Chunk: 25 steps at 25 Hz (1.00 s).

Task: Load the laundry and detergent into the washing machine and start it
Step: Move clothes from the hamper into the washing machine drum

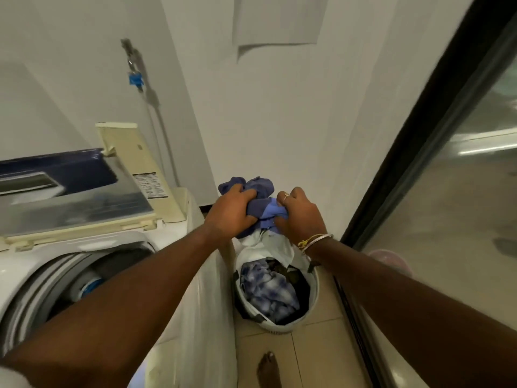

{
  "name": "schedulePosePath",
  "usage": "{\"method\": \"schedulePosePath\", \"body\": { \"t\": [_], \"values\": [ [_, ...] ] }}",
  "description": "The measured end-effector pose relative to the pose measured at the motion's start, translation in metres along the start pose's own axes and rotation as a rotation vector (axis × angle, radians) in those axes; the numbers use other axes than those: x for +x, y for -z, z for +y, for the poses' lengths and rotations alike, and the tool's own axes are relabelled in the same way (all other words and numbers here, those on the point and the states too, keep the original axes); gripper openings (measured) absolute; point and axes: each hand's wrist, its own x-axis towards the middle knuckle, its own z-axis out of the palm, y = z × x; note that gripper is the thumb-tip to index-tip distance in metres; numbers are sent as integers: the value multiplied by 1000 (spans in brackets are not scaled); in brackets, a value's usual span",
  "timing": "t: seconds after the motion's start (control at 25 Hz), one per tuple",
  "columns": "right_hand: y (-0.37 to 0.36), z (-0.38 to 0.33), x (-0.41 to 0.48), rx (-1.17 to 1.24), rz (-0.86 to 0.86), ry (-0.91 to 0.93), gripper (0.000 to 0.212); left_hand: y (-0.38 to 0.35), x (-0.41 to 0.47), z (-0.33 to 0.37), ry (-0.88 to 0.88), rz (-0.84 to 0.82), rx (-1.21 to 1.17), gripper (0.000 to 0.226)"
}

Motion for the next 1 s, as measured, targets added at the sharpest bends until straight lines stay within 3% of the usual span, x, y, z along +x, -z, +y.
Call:
{"method": "schedulePosePath", "body": {
  "t": [0.16,0.28,0.44,0.52,0.76,1.0],
  "values": [
    [76,-61,-56,18,64,123,23,84,-75,53,-86,108,90,35],
    [124,-120,-78,73,138,218,21,151,-129,79,-46,187,160,37],
    [148,-244,-89,134,125,372,21,253,-224,63,86,326,193,39],
    [147,-264,-83,164,133,385,22,269,-234,50,105,348,188,40],
    [70,-350,-84,309,99,432,21,287,-301,-35,231,398,182,37],
    [-67,-396,-74,383,-44,282,17,244,-336,-166,375,297,-9,35]
  ]
}}
